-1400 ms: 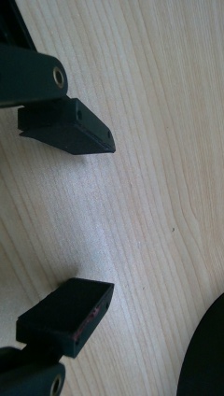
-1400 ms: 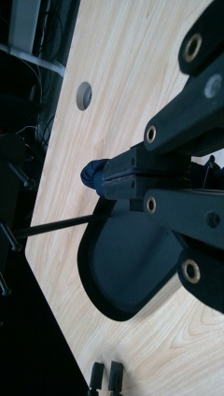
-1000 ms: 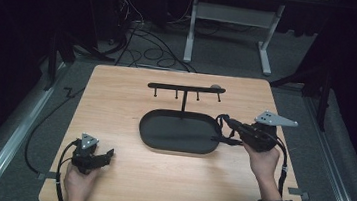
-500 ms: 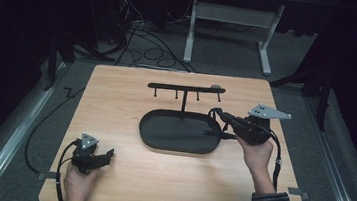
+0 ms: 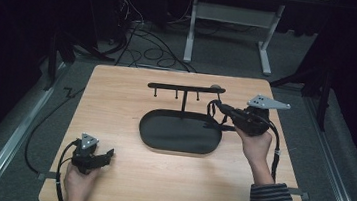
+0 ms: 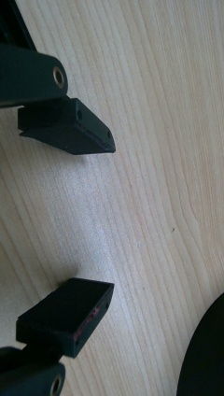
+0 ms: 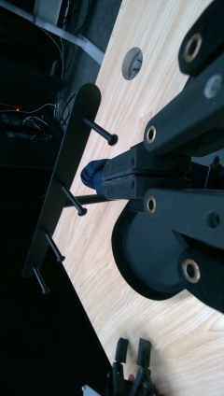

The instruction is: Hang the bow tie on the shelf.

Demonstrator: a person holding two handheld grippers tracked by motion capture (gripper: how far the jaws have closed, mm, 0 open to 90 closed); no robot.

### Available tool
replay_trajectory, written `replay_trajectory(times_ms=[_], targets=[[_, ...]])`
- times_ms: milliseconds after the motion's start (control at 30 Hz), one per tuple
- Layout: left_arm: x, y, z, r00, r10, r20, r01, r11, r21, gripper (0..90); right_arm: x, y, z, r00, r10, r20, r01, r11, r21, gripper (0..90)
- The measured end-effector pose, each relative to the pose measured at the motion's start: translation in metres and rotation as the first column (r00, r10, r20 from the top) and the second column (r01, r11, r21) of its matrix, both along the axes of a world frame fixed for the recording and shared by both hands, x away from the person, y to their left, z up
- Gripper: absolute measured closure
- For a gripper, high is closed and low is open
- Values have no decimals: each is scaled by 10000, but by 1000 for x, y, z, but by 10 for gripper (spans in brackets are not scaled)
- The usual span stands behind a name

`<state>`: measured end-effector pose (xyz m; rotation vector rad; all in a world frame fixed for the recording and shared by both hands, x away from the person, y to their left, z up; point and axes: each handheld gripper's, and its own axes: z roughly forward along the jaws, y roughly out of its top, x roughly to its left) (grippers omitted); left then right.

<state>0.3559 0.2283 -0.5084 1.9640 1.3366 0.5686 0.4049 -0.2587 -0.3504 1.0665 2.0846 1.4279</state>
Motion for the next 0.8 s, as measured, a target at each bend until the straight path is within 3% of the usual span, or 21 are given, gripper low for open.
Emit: replay_trajectory(times_ms=[800], targets=[[0, 0, 0, 10000, -3, 1, 3, 10000, 0, 276, 29, -9, -7, 9958, -823, -392, 827, 9965, 86, 900]])
